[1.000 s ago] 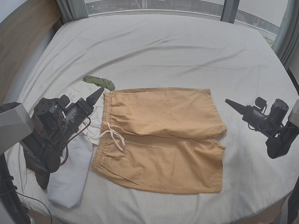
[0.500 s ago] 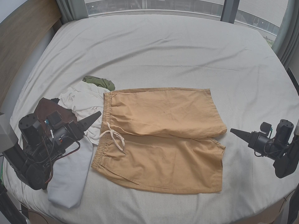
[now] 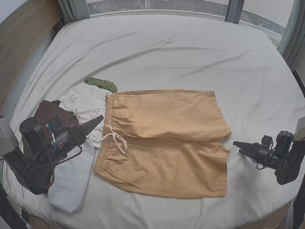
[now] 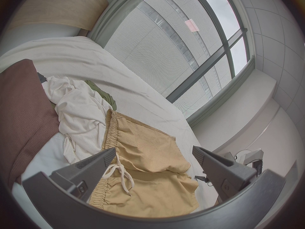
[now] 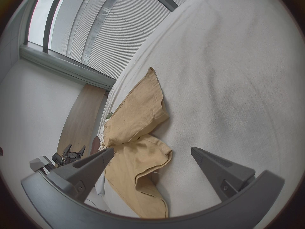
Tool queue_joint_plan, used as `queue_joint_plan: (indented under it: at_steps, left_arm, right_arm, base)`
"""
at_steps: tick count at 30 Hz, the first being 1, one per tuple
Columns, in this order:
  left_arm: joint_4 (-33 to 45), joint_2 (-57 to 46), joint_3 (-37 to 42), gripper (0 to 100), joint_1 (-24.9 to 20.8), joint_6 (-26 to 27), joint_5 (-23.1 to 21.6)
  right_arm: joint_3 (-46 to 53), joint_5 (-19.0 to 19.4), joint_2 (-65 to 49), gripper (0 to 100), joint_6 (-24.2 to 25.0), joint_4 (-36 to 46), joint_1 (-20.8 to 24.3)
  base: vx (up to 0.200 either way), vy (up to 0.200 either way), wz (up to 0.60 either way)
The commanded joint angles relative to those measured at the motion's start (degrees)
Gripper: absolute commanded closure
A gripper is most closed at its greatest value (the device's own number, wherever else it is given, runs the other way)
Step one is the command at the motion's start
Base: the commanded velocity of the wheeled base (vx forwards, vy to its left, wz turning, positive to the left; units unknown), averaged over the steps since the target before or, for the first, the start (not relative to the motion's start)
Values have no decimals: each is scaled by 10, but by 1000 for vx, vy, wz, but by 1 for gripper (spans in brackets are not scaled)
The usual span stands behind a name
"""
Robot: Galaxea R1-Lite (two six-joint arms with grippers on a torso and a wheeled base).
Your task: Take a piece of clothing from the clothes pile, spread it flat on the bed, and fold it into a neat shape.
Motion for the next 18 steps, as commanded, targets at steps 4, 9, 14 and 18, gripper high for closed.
queue_joint_plan:
  at_steps: [4,9,14,18]
  left_arm:
    - [-1,4,1,0,0,0,0]
    - [-1,4,2,0,-1,1,0]
    - [-1,4,2,0,-1,1,0]
    - [-1,4,2,0,-2,1,0]
  right_arm:
    - [-6,-2,22,0,14,0,19]
    - [-19,-5,48,0,33,-3,32]
    - [-30,-29,58,0,49,-3,40]
    - [-39,-33,61,0,51,-4,47]
  base:
    - [0,0,0]
    - [0,0,0]
    - [0,0,0]
    - [0,0,0]
